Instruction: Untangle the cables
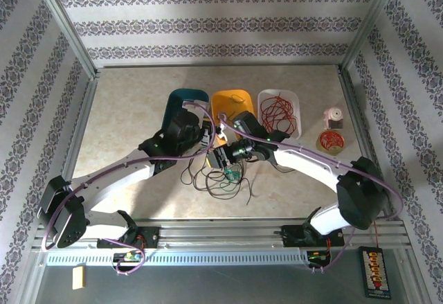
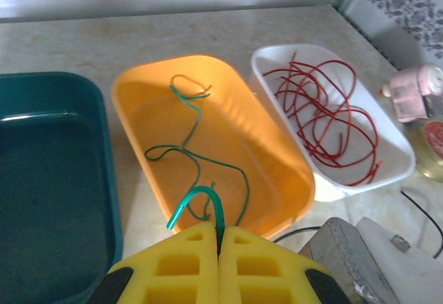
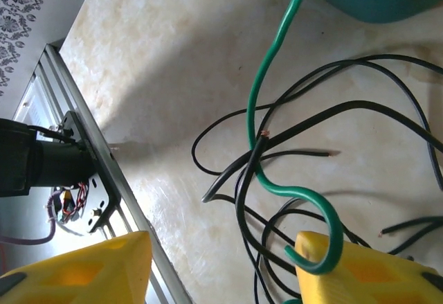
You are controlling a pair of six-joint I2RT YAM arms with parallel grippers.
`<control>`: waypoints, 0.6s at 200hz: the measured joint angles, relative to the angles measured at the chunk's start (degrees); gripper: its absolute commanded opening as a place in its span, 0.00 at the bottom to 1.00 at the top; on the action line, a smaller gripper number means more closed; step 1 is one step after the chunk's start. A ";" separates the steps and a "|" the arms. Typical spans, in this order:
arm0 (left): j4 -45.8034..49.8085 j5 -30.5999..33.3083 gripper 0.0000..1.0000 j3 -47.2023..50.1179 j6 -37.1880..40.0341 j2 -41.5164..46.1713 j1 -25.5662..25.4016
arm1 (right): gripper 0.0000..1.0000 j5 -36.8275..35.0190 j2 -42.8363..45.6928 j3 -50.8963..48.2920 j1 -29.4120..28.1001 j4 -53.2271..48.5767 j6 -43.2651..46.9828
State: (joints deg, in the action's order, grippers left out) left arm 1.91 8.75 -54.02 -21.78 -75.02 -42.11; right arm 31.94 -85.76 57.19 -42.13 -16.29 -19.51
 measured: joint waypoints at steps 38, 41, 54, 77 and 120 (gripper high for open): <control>2.71 3.54 0.00 0.00 -1.64 -0.15 0.96 | 0.45 1.95 -4.98 2.89 -0.04 0.85 1.51; 2.78 3.76 0.00 0.00 -1.75 -0.15 0.98 | 0.46 1.99 -5.20 3.02 -0.04 0.94 1.55; 2.84 4.92 0.00 0.00 -2.47 -0.15 1.01 | 0.51 2.12 -5.86 3.45 -0.04 1.36 1.75; 2.67 6.47 0.00 0.00 -4.07 -0.13 0.96 | 0.58 1.79 -6.05 3.65 -0.04 2.19 1.86; 0.24 6.21 0.00 0.00 -6.47 1.75 -0.11 | 0.63 0.22 -3.96 0.20 0.39 3.69 2.54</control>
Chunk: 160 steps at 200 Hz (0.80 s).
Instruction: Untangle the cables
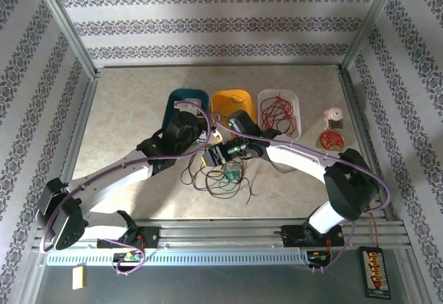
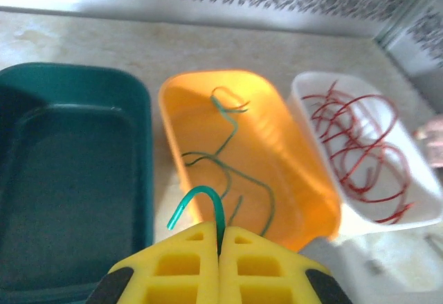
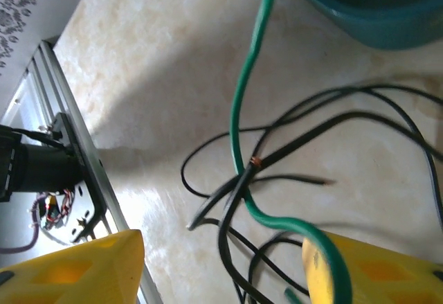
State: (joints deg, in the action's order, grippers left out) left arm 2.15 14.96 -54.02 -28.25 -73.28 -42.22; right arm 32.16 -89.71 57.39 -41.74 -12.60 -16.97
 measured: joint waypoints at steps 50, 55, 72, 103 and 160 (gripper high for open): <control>-3.50 -2.56 0.00 -0.02 -2.51 1.79 -0.20 | 0.59 -0.33 -2.05 -0.39 -0.81 -1.86 2.01; -3.74 -2.82 0.00 -0.02 -2.71 1.75 -0.20 | 0.55 -0.20 -2.60 0.00 -0.96 -1.75 2.10; -4.07 -2.95 0.00 -0.02 -3.26 1.60 -0.20 | 0.26 0.57 -4.46 1.66 -1.64 -1.27 1.84; -4.11 -2.47 0.00 -0.02 -3.54 1.57 -0.17 | 0.00 0.92 -5.01 2.38 -1.51 0.24 1.44; -4.28 1.25 0.00 -0.02 2.69 5.03 -0.20 | 0.00 0.74 6.64 -7.72 3.98 2.08 0.39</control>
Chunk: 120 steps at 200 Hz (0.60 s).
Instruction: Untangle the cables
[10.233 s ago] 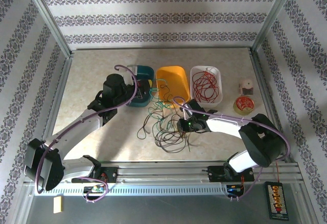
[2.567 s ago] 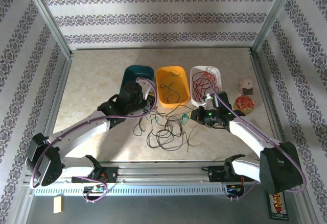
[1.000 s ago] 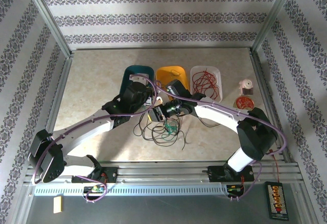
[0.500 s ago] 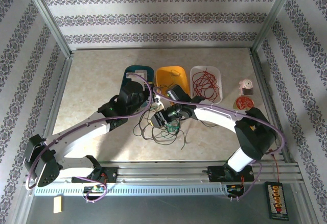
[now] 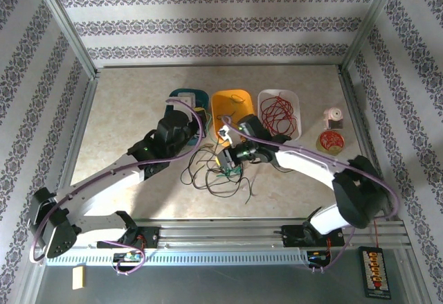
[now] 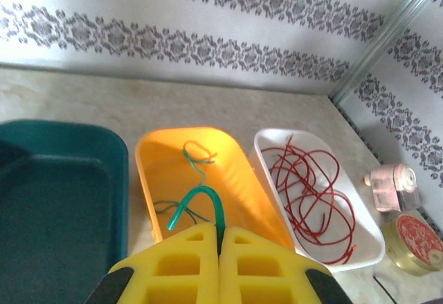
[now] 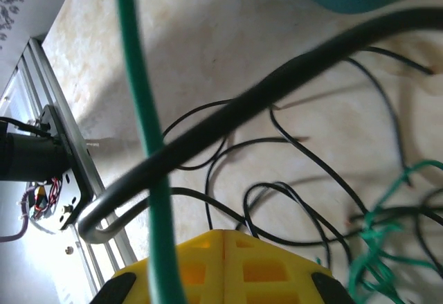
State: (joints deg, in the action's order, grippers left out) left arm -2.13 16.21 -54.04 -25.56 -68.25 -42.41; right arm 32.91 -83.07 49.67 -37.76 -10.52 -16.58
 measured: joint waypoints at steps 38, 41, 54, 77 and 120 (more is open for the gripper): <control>-0.52 -2.69 0.00 -2.10 8.48 1.18 -0.17 | 0.00 0.61 5.57 -6.49 2.75 0.72 -1.07; -0.52 -3.06 0.00 -2.36 8.90 1.16 -0.28 | 0.00 0.63 5.66 -6.78 2.75 0.76 -1.09; -0.50 -5.27 0.00 -3.58 10.86 1.01 -0.59 | 0.00 0.81 6.23 -7.78 2.75 0.94 -1.29; -0.52 -7.56 0.00 -5.01 13.51 0.61 -0.76 | 0.07 0.79 7.65 -9.22 3.43 1.75 -1.73; -2.95 -8.28 0.00 -11.45 17.90 -0.76 -0.61 | 0.67 -0.96 9.09 -12.79 4.61 -0.07 -2.97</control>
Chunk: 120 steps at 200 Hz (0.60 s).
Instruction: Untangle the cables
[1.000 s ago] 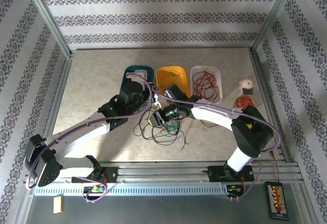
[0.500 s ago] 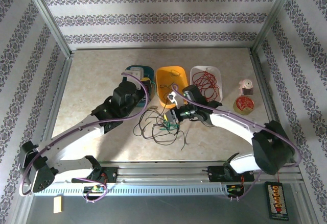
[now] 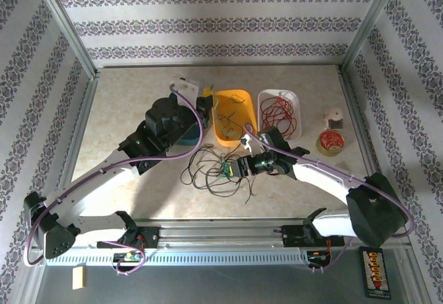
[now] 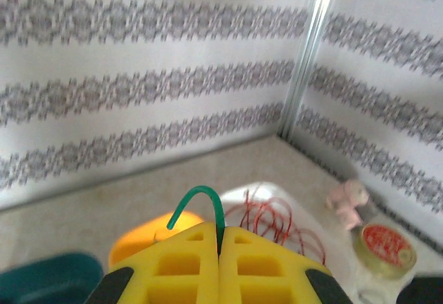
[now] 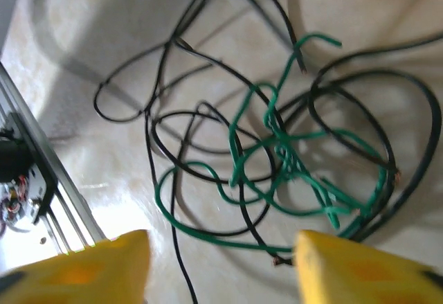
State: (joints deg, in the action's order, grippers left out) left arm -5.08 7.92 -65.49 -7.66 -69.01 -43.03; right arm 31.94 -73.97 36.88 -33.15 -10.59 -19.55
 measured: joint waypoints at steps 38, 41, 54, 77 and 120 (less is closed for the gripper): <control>-3.65 -1.97 0.00 -1.42 -0.11 -5.03 0.00 | 0.67 -1.77 7.85 1.18 -0.55 -0.20 -0.37; -3.80 -2.01 0.00 -1.36 -0.22 -5.60 0.00 | 0.67 -2.23 8.52 1.36 -0.42 -0.09 -0.50; -4.48 -2.29 0.00 -0.92 -0.48 -8.46 0.00 | 0.67 -4.13 11.04 1.55 0.04 0.39 -1.20; -5.73 -1.88 0.00 -1.05 -0.44 -14.10 0.00 | 0.67 -10.23 16.04 0.87 1.90 0.96 -2.89; -6.93 -0.31 0.00 -9.99 -0.50 -28.33 1.75 | 0.67 -20.92 27.15 -4.94 5.40 2.75 -8.24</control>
State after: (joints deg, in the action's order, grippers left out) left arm -12.01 7.62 -75.48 -8.16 -97.34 -41.28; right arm 11.03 -46.83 31.94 -27.75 -7.84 -27.79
